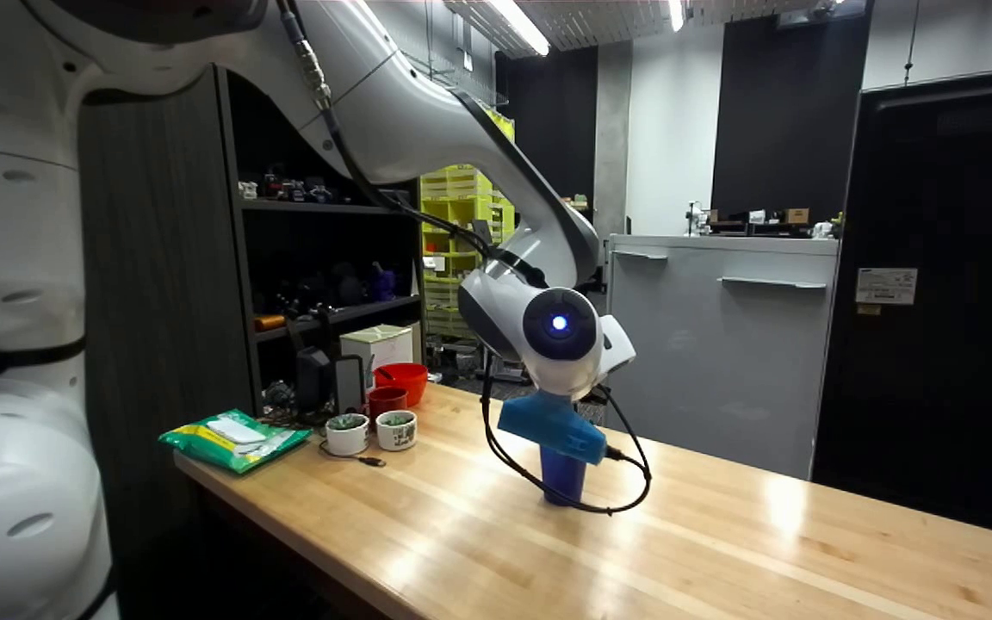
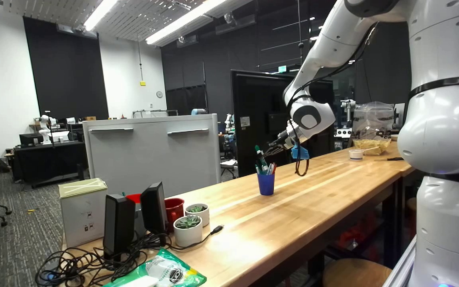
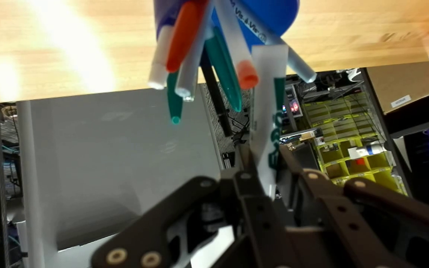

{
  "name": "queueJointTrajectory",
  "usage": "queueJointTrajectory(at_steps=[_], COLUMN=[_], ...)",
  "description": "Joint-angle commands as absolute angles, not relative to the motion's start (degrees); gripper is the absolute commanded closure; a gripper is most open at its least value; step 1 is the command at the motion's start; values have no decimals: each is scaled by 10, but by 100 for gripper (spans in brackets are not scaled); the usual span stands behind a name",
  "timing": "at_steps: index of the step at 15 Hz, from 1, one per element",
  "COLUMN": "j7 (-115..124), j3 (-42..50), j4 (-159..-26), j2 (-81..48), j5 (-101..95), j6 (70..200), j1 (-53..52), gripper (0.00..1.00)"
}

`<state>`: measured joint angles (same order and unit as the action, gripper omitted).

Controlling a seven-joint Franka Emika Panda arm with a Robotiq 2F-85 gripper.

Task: Move the blue cup backwards then place the green marker in the cup.

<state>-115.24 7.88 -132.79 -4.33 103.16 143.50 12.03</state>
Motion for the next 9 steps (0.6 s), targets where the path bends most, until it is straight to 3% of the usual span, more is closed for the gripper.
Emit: queueJointTrajectory(at_steps=[1,9], j7=[-1153,-1190], j3=[91,97], j4=[-1326,-1322], j2=[-46,-51], j5=[1032,1047], j6=[1427,1385], j1=[112,114], gripper=[95,95])
